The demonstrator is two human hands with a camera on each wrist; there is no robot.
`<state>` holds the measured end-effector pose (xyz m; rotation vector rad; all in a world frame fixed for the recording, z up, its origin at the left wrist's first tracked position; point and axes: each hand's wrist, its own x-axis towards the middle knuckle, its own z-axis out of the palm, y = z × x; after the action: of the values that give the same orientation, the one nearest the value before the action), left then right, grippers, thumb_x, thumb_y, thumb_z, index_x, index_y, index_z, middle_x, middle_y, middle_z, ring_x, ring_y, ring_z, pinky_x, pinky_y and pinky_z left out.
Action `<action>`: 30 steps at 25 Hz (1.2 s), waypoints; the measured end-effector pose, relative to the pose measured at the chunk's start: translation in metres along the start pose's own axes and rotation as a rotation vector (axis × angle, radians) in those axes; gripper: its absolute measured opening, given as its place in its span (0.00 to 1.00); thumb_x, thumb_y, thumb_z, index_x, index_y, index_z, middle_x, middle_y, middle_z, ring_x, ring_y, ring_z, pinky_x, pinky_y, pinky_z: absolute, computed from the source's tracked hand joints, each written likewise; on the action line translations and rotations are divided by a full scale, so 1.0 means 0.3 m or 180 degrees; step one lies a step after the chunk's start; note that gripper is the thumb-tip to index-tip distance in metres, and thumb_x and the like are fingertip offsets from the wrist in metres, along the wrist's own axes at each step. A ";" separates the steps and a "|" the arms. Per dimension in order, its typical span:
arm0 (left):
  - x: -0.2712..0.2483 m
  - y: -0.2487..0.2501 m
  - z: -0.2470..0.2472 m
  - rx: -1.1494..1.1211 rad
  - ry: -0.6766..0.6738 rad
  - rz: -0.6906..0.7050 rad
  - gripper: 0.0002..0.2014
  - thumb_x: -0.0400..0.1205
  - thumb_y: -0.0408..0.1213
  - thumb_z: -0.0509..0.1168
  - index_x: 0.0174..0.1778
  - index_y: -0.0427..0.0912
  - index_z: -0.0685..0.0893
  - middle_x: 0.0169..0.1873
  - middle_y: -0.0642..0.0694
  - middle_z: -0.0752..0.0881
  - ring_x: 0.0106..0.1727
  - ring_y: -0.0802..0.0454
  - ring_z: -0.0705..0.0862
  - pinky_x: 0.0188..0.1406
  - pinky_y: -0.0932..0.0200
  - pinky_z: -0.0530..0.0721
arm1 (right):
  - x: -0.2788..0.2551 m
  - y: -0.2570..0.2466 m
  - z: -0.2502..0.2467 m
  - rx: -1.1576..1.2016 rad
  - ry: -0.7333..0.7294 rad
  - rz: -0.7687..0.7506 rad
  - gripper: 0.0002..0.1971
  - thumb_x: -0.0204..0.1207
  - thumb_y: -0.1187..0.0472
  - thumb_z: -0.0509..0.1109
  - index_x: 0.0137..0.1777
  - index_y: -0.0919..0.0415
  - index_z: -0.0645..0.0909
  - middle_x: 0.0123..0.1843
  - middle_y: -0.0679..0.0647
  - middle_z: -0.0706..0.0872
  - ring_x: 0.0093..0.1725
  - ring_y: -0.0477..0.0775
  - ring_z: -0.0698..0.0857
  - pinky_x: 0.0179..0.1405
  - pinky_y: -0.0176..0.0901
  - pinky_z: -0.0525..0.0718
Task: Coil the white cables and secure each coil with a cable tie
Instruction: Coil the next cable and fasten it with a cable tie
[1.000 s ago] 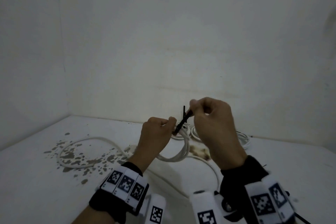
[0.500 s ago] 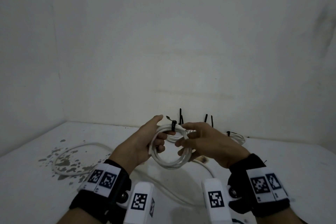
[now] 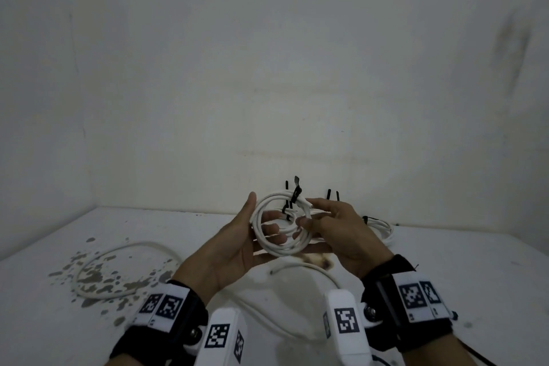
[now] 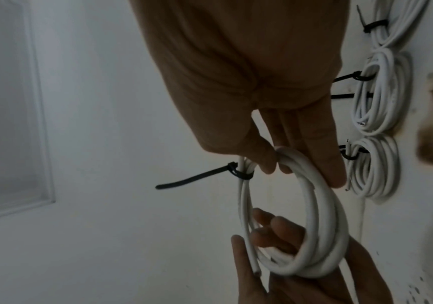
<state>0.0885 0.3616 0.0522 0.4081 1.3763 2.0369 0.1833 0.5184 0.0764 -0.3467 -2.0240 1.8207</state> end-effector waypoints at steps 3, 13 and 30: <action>0.003 -0.017 0.017 -0.0138 0.0106 0.0150 0.21 0.82 0.58 0.62 0.40 0.43 0.86 0.25 0.49 0.81 0.30 0.52 0.86 0.43 0.49 0.87 | 0.024 0.046 0.001 0.0296 0.0097 0.0201 0.15 0.79 0.75 0.70 0.63 0.66 0.84 0.55 0.75 0.89 0.45 0.64 0.90 0.43 0.63 0.92; 0.020 -0.105 0.033 0.0289 -0.0122 -0.0355 0.19 0.89 0.44 0.57 0.60 0.33 0.86 0.51 0.37 0.92 0.48 0.44 0.91 0.42 0.51 0.90 | -0.032 0.144 -0.114 0.0474 0.0501 0.0545 0.09 0.77 0.75 0.74 0.55 0.70 0.83 0.42 0.68 0.89 0.34 0.58 0.90 0.34 0.49 0.92; 0.518 -0.320 0.512 0.1803 0.0490 -0.0445 0.18 0.87 0.40 0.61 0.66 0.30 0.78 0.43 0.38 0.85 0.32 0.49 0.86 0.18 0.60 0.83 | 0.277 0.299 -0.655 -0.0708 0.1420 0.1004 0.05 0.67 0.79 0.73 0.42 0.81 0.87 0.40 0.69 0.91 0.47 0.71 0.91 0.51 0.65 0.91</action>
<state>0.0924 0.5970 0.0125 0.3831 2.0179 1.5684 0.1901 0.7409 0.0128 -1.0863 -1.9240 1.5009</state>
